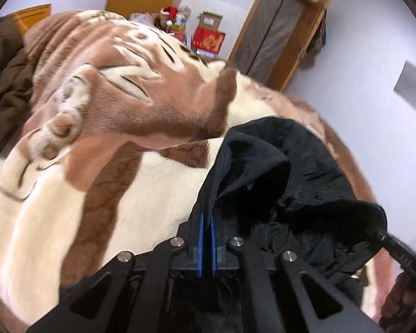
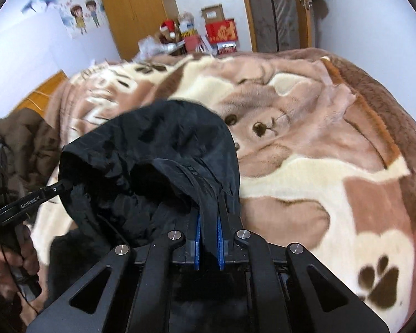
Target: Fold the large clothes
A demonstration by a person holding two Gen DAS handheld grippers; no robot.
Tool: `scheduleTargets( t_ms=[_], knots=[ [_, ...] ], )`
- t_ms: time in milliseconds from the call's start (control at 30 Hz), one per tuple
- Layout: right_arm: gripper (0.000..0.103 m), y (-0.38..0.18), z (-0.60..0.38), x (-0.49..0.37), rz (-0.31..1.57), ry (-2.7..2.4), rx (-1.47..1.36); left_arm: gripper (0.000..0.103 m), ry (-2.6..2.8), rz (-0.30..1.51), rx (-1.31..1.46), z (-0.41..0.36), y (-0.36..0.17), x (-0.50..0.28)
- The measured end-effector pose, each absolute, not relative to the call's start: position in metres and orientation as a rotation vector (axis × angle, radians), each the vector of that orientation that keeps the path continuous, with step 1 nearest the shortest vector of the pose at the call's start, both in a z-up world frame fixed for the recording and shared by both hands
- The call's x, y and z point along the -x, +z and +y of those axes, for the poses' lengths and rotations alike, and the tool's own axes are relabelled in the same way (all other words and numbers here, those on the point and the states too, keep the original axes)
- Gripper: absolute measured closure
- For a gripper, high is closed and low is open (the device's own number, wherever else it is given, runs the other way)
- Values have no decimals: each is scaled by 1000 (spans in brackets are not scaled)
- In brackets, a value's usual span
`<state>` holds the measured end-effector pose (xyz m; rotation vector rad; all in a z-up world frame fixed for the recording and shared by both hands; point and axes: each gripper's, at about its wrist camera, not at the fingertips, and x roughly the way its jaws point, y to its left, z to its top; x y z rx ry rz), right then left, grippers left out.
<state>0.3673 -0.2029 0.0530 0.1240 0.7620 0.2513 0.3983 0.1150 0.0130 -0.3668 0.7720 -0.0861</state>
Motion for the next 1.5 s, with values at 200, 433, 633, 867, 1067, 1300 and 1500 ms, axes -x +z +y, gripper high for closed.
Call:
scheduleTargets(
  t_ms=[200, 433, 633, 867, 1067, 1300, 1500],
  knots=[
    [94, 50, -205, -289, 768, 264, -148, 99, -81, 736, 386, 125, 23, -313],
    [94, 10, -214, -234, 893, 255, -216, 98, -69, 840, 370, 130, -13, -238],
    [89, -19, -213, -217, 992, 271, -203, 97, -21, 988, 352, 136, -51, -208],
    [83, -19, -222, -196, 1010, 221, -207, 97, 52, 999, 389, 157, -53, -172],
    [83, 2, -215, -191, 893, 226, -217, 97, -50, 864, 340, 135, -6, -178],
    [83, -26, -178, -221, 970, 298, -125, 94, -255, 949, 270, 66, -37, -202],
    [83, -79, -188, -225, 1077, 283, -158, 94, -265, 1064, 213, 34, -102, -195]
  ],
)
